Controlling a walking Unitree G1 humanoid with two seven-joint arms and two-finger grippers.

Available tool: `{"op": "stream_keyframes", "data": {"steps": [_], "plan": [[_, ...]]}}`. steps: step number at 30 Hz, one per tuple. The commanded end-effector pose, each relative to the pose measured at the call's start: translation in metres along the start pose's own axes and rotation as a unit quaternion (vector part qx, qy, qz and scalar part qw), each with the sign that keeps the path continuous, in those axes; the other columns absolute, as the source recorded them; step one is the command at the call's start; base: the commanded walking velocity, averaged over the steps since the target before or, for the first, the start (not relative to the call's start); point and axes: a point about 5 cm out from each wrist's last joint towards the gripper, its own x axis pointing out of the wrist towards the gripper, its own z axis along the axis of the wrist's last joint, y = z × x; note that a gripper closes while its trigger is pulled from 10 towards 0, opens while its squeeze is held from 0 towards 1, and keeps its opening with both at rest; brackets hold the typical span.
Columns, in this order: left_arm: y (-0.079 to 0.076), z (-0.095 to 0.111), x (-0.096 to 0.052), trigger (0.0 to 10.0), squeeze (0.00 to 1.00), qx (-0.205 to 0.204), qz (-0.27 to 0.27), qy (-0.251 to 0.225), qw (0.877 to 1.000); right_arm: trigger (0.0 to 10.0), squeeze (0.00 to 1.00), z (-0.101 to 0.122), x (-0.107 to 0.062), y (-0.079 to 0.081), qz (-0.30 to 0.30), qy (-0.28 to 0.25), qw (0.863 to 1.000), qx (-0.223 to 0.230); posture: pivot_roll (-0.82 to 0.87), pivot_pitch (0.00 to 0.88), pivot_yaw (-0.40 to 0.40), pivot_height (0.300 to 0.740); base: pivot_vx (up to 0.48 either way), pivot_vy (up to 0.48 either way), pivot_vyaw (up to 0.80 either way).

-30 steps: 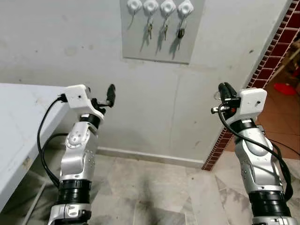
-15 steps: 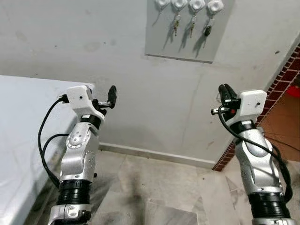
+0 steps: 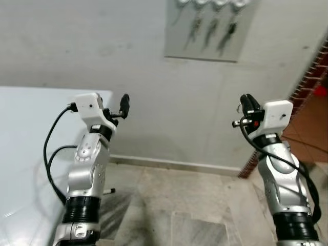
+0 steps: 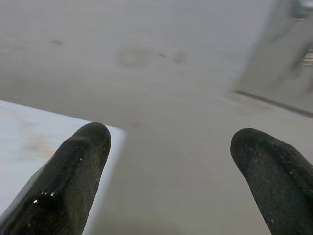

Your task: Hang keys on a hook

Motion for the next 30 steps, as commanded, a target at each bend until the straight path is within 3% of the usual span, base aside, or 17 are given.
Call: {"op": "stream_keyframes", "data": {"steps": [1,12,16,30], "plan": [[-0.008,0.0,0.002,10.0,0.0,-0.001,-0.008,0.004,1.0,10.0,0.0,0.006,0.0,-0.008,-0.009,-0.009,1.0,-0.005,-0.03,0.0,-0.043,0.74,0.0,0.0,0.0],[-0.007,0.011,0.0,10.0,0.0,0.018,-0.016,-0.016,1.0,10.0,0.0,0.017,-0.005,-0.002,0.006,-0.045,0.999,0.024,-0.03,0.0,-0.041,0.74,0.0,0.0,0.0],[-0.012,0.017,-0.003,10.0,0.0,0.04,-0.04,-0.026,0.998,10.0,0.0,0.018,-0.009,0.001,0.015,-0.048,0.998,0.031,-0.03,0.0,-0.041,0.74,0.247,0.0,0.0],[-0.014,0.017,-0.003,10.0,0.0,0.038,-0.049,-0.026,0.998,10.0,0.0,0.024,-0.007,0.0,0.025,-0.058,0.997,0.039,-0.03,0.0,-0.04,0.74,0.317,0.0,0.0]]}}
